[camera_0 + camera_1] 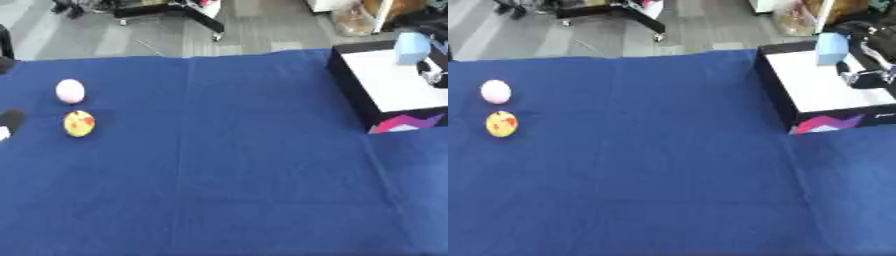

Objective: Pick up the objects with one hand, pass them to the other hand, and then place them into the box on the other side of the table.

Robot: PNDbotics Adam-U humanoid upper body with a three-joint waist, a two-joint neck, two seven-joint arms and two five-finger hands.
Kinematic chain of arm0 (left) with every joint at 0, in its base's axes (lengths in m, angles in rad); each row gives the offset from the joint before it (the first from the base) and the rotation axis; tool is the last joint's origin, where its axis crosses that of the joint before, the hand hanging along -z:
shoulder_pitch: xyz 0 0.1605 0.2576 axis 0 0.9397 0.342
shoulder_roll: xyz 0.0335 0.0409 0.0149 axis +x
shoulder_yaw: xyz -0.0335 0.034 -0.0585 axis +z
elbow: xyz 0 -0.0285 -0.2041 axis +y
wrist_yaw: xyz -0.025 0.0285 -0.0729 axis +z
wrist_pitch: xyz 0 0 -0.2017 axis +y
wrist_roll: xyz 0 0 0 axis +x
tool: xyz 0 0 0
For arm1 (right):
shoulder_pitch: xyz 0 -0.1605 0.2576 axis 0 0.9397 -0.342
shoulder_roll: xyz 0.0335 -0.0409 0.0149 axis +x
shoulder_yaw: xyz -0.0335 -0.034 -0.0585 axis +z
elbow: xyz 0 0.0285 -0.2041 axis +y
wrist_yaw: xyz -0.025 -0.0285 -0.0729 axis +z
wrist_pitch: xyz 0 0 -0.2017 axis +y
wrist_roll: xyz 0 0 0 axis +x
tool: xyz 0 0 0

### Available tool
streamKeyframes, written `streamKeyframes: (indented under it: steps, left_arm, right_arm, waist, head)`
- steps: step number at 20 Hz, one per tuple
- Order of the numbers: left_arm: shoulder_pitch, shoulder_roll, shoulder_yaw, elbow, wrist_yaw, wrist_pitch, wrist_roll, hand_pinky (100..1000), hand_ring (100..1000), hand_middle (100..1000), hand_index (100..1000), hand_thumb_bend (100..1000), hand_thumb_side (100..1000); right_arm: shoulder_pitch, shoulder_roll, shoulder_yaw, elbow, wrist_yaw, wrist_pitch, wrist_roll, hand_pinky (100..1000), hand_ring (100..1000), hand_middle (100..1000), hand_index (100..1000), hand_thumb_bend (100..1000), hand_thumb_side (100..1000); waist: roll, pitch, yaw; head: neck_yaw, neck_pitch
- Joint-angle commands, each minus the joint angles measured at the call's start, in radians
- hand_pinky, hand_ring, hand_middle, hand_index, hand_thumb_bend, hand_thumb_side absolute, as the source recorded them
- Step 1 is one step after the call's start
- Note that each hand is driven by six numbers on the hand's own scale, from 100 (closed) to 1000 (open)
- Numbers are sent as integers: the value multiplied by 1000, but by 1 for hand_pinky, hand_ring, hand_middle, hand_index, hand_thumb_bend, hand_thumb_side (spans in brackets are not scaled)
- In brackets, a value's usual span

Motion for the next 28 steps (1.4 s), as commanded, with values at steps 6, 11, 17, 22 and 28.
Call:
streamKeyframes:
  steps: [6,11,17,22,28]
  left_arm:
    - [-6,24,19,-9,-3,-3,3,824,651,612,791,275,278]
    - [-5,24,20,-8,-3,-2,4,823,651,612,791,268,289]
    - [-1,27,19,1,-10,-4,-5,825,654,614,792,274,294]
    - [-5,45,14,34,-34,-6,-15,827,657,617,793,283,302]
    - [-28,83,-6,96,-73,-11,-11,826,660,618,792,318,314]
  right_arm:
    - [-21,-31,3,-14,-113,-71,74,928,845,979,1000,100,204]
    - [-21,-31,4,-31,-148,-70,122,928,847,982,1000,100,205]
    - [-9,-33,13,-94,-220,-120,136,934,822,957,1000,100,198]
    - [47,-46,56,-264,-425,-223,194,916,795,916,1000,100,198]
    - [164,-62,149,-616,-749,-257,298,838,747,853,1000,100,208]
  waist:
    - [-4,-16,0]
    - [-5,-16,1]
    - [-5,-15,-1]
    - [-3,-13,-6]
    - [4,-8,-15]
  head:
    - [-3,-7]
    - [-2,-7]
    - [5,-5]
    - [12,0]
    - [40,11]
